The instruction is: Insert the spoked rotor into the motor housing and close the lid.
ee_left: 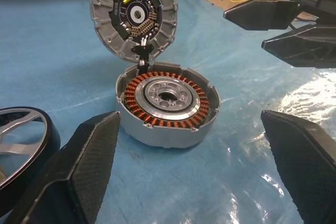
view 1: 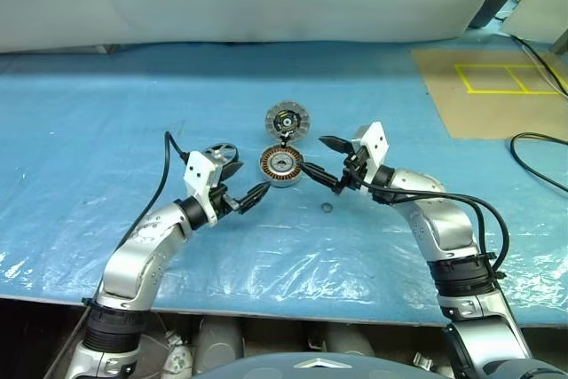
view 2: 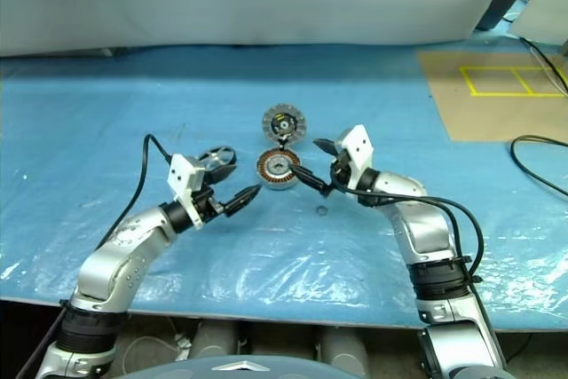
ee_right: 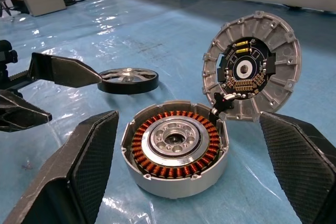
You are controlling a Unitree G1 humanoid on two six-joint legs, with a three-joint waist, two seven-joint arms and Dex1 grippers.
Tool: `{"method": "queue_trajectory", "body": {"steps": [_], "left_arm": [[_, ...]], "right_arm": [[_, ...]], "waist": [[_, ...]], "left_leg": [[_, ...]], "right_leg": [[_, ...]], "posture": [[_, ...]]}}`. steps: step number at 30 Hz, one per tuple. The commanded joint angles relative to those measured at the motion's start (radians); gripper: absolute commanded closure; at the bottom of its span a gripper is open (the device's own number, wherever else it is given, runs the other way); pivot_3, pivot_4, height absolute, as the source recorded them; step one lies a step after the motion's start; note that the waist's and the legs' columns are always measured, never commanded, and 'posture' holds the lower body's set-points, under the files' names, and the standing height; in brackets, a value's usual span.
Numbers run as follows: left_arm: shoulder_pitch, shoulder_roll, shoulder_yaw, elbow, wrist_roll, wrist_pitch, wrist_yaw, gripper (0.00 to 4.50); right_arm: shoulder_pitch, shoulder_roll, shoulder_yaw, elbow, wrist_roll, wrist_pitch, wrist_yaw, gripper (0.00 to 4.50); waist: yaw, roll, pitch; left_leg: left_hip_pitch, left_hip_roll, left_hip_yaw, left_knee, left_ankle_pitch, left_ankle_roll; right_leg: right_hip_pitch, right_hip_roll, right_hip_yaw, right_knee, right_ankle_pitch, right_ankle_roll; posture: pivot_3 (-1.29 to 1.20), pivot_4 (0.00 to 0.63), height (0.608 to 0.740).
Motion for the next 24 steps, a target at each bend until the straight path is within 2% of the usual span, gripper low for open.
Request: {"method": "queue_trajectory", "body": {"steps": [1, 7, 24], "left_arm": [[-0.002, 0.017, 0.021, -0.051, -0.027, 0.0, -0.019, 0.0], [-0.013, 0.027, 0.025, -0.041, -0.028, -0.007, -0.019, 0.0], [0.014, 0.026, 0.017, -0.063, -0.025, -0.006, -0.012, 0.0]], "right_arm": [[0.001, -0.011, -0.011, 0.007, 0.002, -0.042, 0.024, 0.02], [-0.007, -0.011, -0.009, 0.047, -0.006, -0.077, 0.037, 0.02], [-0.016, 0.005, 0.001, -0.021, -0.001, -0.014, 0.016, 0.02]], "waist": [[0.0, 0.0, 0.0], [0.0, 0.0, 0.0], [0.0, 0.0, 0.0]], "left_leg": [[0.0, 0.0, 0.0, 0.0, 0.0, 0.0], [0.0, 0.0, 0.0, 0.0, 0.0, 0.0], [0.0, 0.0, 0.0, 0.0, 0.0, 0.0]], "right_leg": [[0.0, 0.0, 0.0, 0.0, 0.0, 0.0], [0.0, 0.0, 0.0, 0.0, 0.0, 0.0], [0.0, 0.0, 0.0, 0.0, 0.0, 0.0]], "posture": [[0.0, 0.15, 0.74], [0.0, 0.15, 0.74], [0.0, 0.15, 0.74]]}}
